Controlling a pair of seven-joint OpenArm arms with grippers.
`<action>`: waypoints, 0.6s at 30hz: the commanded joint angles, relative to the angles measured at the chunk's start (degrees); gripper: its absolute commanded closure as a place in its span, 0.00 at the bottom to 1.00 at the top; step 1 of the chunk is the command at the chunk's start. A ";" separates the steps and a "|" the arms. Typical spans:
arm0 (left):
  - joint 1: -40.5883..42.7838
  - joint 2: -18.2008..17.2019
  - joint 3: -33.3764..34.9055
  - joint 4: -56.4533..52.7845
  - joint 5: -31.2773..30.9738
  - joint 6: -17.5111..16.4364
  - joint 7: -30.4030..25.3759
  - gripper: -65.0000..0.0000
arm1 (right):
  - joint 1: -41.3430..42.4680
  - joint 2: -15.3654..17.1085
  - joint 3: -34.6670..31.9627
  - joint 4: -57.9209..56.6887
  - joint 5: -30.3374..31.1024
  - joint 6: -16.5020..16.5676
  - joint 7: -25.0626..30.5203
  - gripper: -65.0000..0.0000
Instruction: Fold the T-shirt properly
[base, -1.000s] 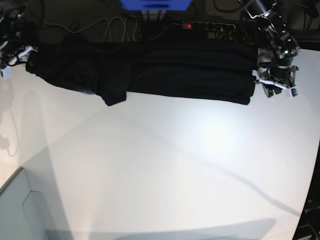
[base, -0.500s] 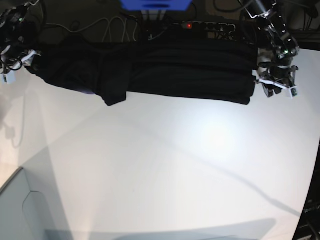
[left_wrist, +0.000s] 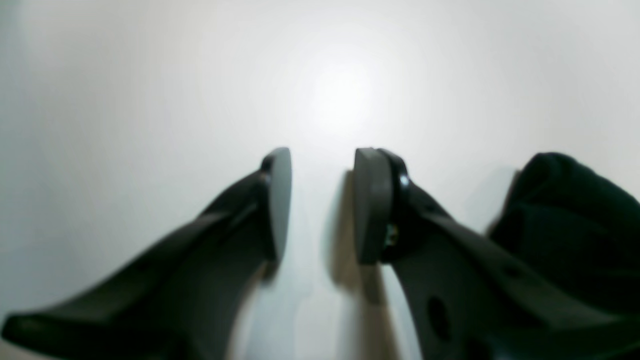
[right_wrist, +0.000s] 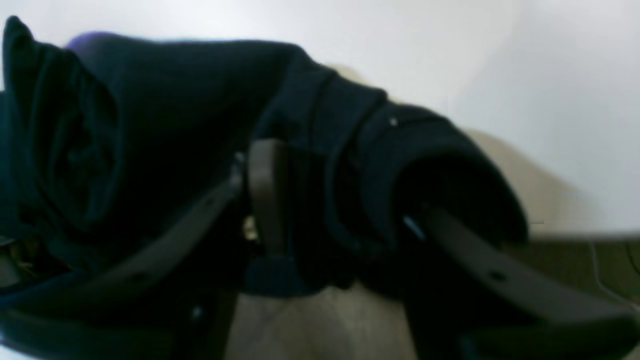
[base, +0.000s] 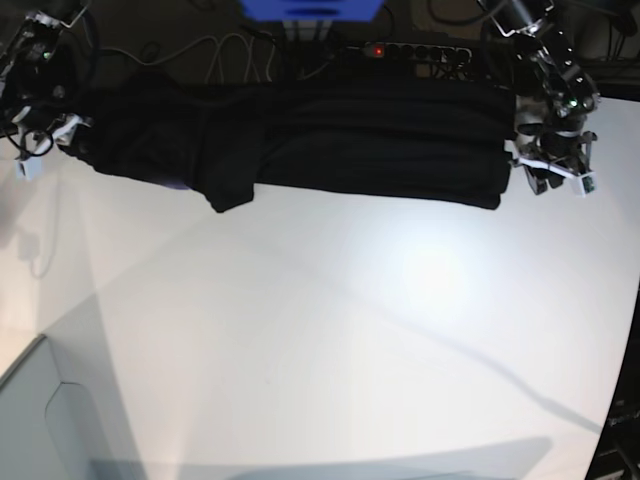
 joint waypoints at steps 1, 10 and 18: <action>0.88 -0.10 -0.04 -0.39 1.83 0.35 4.83 0.68 | 0.15 0.19 -0.65 -0.06 -1.08 0.82 -1.20 0.73; 0.88 -0.10 -0.13 -0.21 1.83 0.35 4.83 0.68 | 3.05 0.19 -5.22 -0.24 -1.17 0.82 -1.12 0.94; 0.97 -0.10 -0.13 0.05 1.83 0.35 4.83 0.68 | 7.54 -0.08 -9.35 -0.24 -3.36 0.82 0.55 0.95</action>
